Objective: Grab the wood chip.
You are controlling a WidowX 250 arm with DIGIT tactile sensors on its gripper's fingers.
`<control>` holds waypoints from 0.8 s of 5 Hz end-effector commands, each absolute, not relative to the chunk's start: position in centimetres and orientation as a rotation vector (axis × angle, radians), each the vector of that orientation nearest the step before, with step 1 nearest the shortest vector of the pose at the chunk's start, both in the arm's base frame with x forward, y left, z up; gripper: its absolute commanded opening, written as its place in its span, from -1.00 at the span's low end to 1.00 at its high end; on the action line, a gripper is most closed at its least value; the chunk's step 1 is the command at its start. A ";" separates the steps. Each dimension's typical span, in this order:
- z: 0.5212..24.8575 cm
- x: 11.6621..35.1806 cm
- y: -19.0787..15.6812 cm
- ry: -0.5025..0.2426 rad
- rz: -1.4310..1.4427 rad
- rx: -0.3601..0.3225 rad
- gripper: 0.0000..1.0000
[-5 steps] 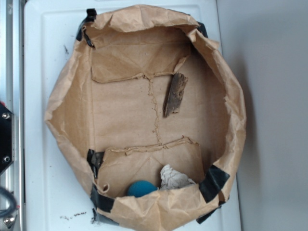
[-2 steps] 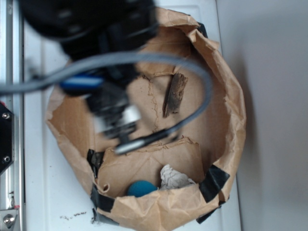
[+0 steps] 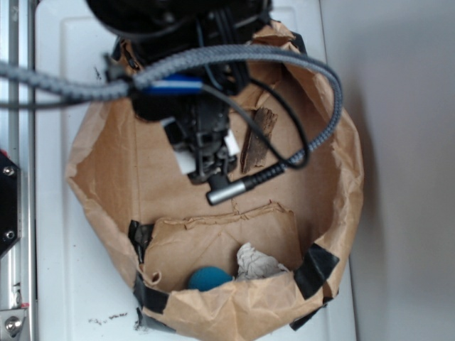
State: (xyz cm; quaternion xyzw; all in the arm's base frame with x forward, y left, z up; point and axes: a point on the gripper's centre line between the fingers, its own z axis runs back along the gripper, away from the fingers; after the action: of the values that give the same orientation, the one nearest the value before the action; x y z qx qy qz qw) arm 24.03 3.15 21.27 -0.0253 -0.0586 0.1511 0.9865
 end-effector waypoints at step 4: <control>10.2 28.1 3.5 -0.213 0.855 -0.118 1.00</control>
State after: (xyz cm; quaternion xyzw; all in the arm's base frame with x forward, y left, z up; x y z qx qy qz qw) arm 27.81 2.84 8.95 -0.0506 -0.0804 0.4092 0.9075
